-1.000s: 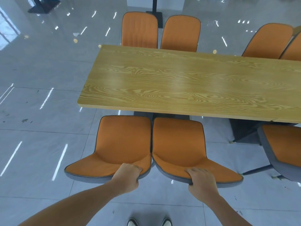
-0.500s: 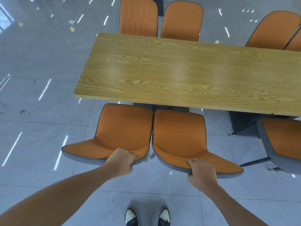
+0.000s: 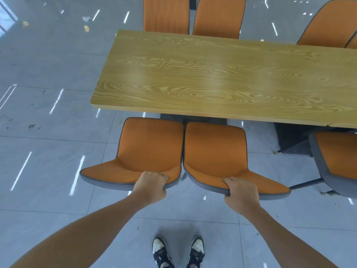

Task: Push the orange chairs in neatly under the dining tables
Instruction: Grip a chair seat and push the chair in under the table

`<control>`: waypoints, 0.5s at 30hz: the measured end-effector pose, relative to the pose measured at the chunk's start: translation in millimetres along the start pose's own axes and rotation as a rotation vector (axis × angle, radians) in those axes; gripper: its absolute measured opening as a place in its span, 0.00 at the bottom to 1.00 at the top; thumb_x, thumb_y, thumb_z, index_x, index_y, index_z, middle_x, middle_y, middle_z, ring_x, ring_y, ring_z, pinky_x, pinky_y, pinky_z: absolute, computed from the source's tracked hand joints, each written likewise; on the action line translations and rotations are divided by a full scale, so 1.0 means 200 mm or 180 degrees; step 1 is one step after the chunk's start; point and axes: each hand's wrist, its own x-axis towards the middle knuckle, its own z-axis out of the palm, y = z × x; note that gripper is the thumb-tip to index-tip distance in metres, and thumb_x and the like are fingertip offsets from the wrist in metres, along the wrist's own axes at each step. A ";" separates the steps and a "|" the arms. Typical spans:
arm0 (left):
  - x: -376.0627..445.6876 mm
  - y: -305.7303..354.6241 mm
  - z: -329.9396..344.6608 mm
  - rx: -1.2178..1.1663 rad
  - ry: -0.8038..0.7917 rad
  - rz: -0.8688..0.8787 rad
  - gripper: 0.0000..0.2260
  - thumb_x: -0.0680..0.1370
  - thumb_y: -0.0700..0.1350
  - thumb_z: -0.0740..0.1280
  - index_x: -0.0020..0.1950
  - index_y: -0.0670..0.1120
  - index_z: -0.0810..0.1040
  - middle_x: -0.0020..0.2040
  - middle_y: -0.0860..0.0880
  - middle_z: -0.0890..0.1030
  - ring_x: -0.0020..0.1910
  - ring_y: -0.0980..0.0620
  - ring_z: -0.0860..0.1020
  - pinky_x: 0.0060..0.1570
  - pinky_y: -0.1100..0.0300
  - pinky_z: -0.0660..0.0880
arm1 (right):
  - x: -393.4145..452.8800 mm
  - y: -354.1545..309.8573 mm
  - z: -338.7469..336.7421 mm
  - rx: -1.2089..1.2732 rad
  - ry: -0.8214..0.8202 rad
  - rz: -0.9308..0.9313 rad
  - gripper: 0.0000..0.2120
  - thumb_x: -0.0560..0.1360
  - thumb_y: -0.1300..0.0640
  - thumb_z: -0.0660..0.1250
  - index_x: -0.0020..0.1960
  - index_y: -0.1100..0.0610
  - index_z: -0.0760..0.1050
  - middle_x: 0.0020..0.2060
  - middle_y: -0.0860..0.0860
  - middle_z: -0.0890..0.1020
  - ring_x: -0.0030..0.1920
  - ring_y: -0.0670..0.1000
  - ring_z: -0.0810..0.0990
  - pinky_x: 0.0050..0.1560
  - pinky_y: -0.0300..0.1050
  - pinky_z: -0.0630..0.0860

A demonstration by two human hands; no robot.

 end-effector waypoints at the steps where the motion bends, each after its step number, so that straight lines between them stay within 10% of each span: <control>1: 0.00 0.00 0.00 -0.0007 0.0015 -0.0003 0.06 0.57 0.40 0.63 0.28 0.48 0.66 0.22 0.52 0.69 0.21 0.49 0.67 0.24 0.64 0.52 | 0.00 0.00 0.00 0.0009 0.0011 -0.0020 0.20 0.54 0.61 0.69 0.44 0.47 0.82 0.27 0.44 0.76 0.27 0.48 0.73 0.25 0.35 0.58; 15: -0.01 0.02 0.00 0.0062 0.0008 -0.0162 0.06 0.57 0.40 0.63 0.29 0.48 0.68 0.23 0.52 0.70 0.22 0.50 0.65 0.24 0.64 0.50 | -0.01 0.05 0.00 -0.0006 -0.0066 -0.0037 0.09 0.57 0.60 0.65 0.35 0.48 0.77 0.24 0.44 0.72 0.26 0.47 0.70 0.24 0.37 0.57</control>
